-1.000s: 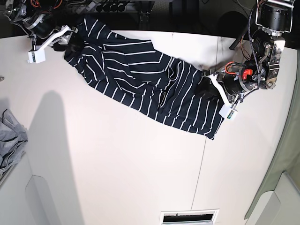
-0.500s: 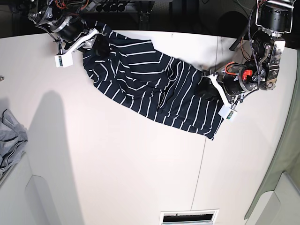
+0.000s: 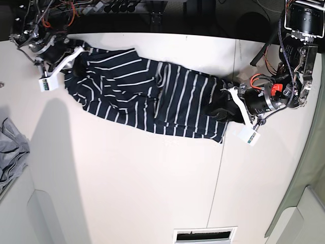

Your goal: Layout the t-shirt on the table in an organized manner, then fold the t-shirt properly

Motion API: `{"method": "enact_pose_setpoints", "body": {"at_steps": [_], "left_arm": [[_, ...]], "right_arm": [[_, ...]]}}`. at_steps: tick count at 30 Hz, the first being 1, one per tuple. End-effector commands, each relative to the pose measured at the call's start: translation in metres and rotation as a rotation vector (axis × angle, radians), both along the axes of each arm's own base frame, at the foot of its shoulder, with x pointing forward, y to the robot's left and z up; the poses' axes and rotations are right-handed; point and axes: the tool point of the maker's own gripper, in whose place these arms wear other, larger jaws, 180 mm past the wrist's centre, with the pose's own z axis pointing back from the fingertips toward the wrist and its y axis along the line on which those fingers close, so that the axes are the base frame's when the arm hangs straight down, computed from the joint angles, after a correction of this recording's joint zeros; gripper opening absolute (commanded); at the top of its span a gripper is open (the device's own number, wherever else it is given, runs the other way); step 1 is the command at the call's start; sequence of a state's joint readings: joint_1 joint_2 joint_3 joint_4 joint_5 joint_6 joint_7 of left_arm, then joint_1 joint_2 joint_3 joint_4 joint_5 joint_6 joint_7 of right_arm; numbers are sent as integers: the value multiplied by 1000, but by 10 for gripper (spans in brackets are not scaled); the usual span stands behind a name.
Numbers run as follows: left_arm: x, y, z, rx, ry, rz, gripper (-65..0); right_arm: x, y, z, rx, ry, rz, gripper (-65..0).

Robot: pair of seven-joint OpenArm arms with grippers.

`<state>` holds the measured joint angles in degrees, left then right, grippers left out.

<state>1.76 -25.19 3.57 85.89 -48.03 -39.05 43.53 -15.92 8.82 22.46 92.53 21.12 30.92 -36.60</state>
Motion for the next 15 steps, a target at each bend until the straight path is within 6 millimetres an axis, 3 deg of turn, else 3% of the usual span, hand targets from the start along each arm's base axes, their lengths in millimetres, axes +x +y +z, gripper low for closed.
{"method": "enact_pose_setpoints", "body": {"at_steps": [1,5,8,11,15], "left_arm": [[9,1,16,-12,-54,-13,-380],[5,4,8,26,-43,-18,-380],[-7,3,-1,24,-13,-18,-380],[-23,-6,-14,2,30,-15,-380],[-41,-27,-40,-43,101,10,-380]], "right_arm": [[10,-18,13,-28,-51,-11,-650],[13,-70,29,-125,-71,-53,-650],[20,-90,47,-115,-116,-77,-650],[32,-84,66,-30,-178,-83,-650],[48,-57,80,87,-212,-82,-650]]}}
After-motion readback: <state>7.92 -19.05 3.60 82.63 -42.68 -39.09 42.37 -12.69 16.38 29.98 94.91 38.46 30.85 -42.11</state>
